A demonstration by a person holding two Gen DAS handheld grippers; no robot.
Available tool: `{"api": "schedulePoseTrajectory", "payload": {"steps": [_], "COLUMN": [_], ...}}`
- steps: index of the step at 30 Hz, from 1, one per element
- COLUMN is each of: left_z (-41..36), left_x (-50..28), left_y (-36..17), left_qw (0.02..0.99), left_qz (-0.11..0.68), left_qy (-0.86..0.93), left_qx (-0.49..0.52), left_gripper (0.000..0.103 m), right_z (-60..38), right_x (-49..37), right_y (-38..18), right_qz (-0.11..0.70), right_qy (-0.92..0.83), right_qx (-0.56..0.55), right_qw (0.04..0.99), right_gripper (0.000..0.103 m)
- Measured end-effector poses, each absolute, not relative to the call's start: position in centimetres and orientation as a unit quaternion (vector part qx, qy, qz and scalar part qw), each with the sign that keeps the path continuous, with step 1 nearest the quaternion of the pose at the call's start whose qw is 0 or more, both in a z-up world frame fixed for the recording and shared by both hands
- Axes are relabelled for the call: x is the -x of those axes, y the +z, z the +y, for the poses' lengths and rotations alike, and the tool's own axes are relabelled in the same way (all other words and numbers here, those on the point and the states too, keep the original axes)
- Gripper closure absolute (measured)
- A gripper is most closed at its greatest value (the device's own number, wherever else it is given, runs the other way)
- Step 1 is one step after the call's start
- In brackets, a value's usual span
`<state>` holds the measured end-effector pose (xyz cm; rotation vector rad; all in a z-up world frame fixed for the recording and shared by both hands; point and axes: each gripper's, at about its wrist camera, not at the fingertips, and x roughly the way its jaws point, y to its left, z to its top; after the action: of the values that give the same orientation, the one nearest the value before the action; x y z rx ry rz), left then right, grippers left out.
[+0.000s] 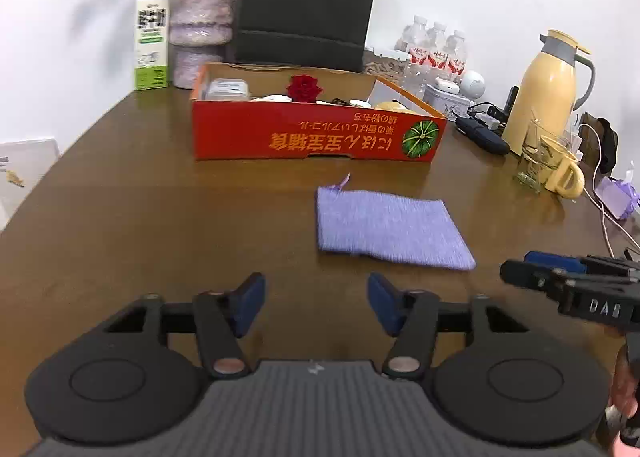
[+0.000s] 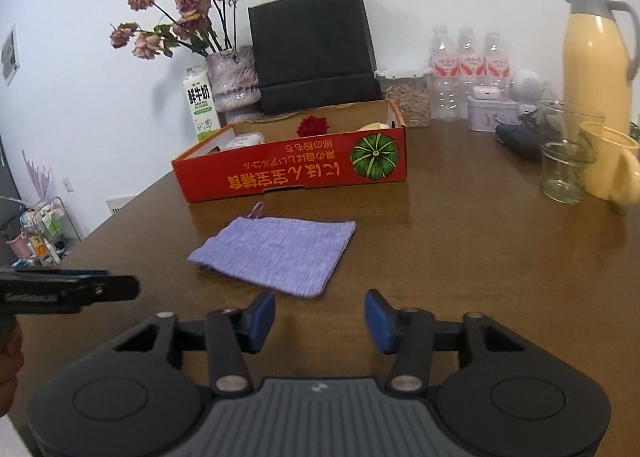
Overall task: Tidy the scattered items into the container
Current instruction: 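Move both tools back over the lavender cloth pouch on the table, then grasp the lavender cloth pouch with the left gripper, then carry the pouch into the cardboard box and open the left gripper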
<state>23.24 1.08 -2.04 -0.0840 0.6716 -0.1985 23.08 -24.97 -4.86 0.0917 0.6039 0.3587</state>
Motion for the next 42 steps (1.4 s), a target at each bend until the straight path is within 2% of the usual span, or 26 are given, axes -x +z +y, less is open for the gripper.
{"api": "schedulePoseTrajectory", "payload": {"steps": [4,6,9,14,18,20,23,26,32,42], "left_z": [-0.2,-0.7,-1.2,-1.6,-2.5,-2.9,-3.1,-2.8,-2.5,-0.4], "left_x": [-27.6,-29.4,-31.3,-32.3,-31.8,-31.3,-30.6,-29.9,-26.2,-18.4], "left_y": [-2.4,-2.7,-3.2,-4.2,-4.1,-4.2,-4.2,-4.2,-2.3,2.5], "left_qw": [0.936,0.935,0.933,0.931,0.933,0.934,0.937,0.936,0.946,0.959], "left_qz": [0.333,0.336,0.345,0.345,0.346,0.345,0.340,0.340,0.317,0.270], "left_qy": [-0.106,-0.107,-0.099,-0.098,-0.094,-0.082,-0.066,-0.061,-0.042,-0.047], "left_qx": [0.037,0.034,0.044,0.062,0.042,0.042,0.043,0.061,0.049,0.074], "left_gripper": [0.050,0.050,0.051,0.064,0.065,0.074,0.080,0.087,0.092,0.092], "right_z": [-24.1,-23.6,-22.8,-21.6,-21.3,-21.2,-20.9,-20.7,-20.1,-20.5], "right_x": [-26.3,-28.1,-30.4,-32.6,-32.8,-32.9,-33.0,-32.9,-30.4,-21.2], "right_y": [-5.2,-5.4,-5.6,-6.6,-6.7,-6.8,-6.7,-6.8,-6.0,-0.7], "right_qz": [0.306,0.310,0.315,0.325,0.320,0.320,0.318,0.314,0.307,0.221], "right_qy": [0.176,0.170,0.166,0.158,0.153,0.152,0.163,0.158,0.177,0.195], "right_qx": [-0.031,-0.021,-0.005,0.017,0.023,0.028,0.029,0.022,0.001,-0.031], "right_qw": [0.935,0.935,0.934,0.932,0.935,0.935,0.933,0.936,0.935,0.955], "right_gripper": [0.059,0.067,0.067,0.075,0.075,0.075,0.088,0.097,0.100,0.100]}}
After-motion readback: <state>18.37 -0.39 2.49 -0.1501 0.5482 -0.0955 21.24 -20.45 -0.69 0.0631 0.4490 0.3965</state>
